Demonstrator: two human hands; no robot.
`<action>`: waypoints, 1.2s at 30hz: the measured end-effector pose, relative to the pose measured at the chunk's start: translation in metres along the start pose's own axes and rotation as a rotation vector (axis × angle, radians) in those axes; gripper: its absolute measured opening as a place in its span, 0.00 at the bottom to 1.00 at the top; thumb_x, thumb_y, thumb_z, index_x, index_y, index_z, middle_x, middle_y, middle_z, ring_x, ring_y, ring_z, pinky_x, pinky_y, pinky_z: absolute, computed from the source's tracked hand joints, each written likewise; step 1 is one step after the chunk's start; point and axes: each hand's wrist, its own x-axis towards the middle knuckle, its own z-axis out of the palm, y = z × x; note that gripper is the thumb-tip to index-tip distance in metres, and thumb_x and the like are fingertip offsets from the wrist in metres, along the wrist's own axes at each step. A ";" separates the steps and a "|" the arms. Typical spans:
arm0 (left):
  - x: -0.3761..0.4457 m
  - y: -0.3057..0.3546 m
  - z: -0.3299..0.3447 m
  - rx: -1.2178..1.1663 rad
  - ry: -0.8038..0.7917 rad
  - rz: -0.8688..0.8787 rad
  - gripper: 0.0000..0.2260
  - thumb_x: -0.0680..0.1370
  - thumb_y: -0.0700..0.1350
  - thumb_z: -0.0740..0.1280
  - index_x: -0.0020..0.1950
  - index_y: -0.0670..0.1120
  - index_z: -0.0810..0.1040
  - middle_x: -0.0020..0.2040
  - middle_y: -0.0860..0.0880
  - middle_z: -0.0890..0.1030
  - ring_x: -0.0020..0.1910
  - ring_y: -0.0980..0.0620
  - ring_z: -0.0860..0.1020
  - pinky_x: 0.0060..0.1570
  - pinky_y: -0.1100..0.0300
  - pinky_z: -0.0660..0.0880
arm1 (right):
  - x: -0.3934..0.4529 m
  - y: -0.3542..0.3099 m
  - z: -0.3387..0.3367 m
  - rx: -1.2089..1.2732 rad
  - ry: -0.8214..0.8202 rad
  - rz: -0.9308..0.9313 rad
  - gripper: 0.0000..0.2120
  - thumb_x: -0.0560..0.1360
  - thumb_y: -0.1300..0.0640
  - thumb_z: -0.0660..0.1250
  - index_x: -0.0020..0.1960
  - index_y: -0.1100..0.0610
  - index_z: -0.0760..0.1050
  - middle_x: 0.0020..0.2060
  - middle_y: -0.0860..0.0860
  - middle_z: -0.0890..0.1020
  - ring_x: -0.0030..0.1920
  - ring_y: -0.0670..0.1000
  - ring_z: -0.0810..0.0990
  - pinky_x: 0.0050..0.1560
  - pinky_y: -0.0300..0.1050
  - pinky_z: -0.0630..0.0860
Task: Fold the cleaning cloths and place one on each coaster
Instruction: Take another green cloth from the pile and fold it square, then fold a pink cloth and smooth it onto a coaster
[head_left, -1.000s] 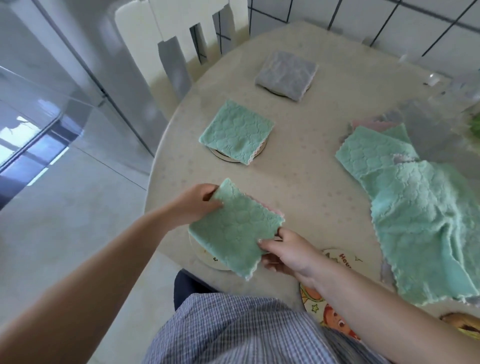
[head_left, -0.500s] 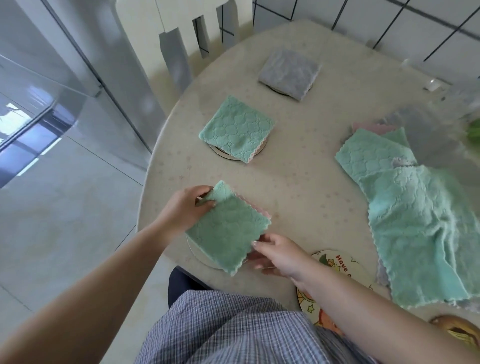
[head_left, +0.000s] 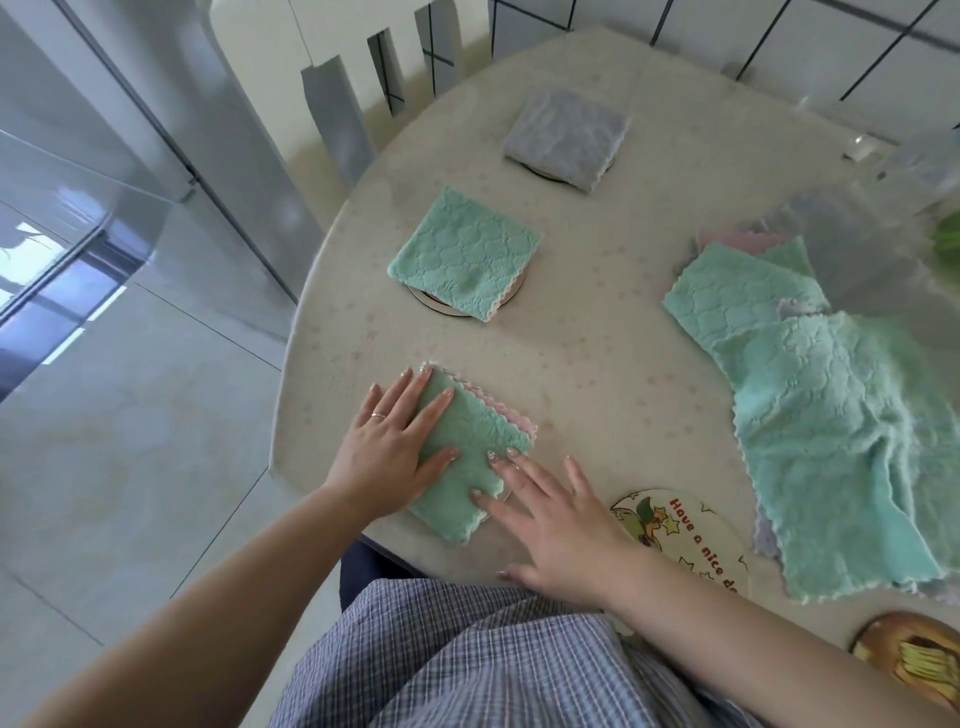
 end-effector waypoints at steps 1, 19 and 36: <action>0.001 0.000 0.000 0.013 -0.010 -0.016 0.32 0.76 0.68 0.43 0.76 0.53 0.52 0.77 0.46 0.50 0.76 0.46 0.49 0.73 0.45 0.47 | 0.000 0.002 0.001 -0.028 -0.009 -0.002 0.38 0.75 0.36 0.55 0.74 0.43 0.34 0.71 0.51 0.29 0.69 0.51 0.25 0.69 0.67 0.34; 0.071 0.181 -0.023 -0.071 -0.019 0.497 0.21 0.78 0.57 0.55 0.67 0.51 0.70 0.73 0.51 0.64 0.74 0.52 0.56 0.73 0.44 0.51 | -0.118 0.083 0.042 0.633 0.497 0.558 0.19 0.78 0.45 0.58 0.67 0.46 0.69 0.68 0.44 0.68 0.69 0.45 0.65 0.70 0.45 0.60; 0.069 0.300 0.052 0.018 -0.028 0.544 0.20 0.79 0.53 0.52 0.64 0.49 0.74 0.71 0.50 0.68 0.73 0.52 0.62 0.69 0.44 0.62 | -0.219 0.149 0.124 0.371 0.452 0.499 0.18 0.71 0.49 0.65 0.60 0.49 0.75 0.62 0.53 0.75 0.61 0.56 0.75 0.63 0.54 0.70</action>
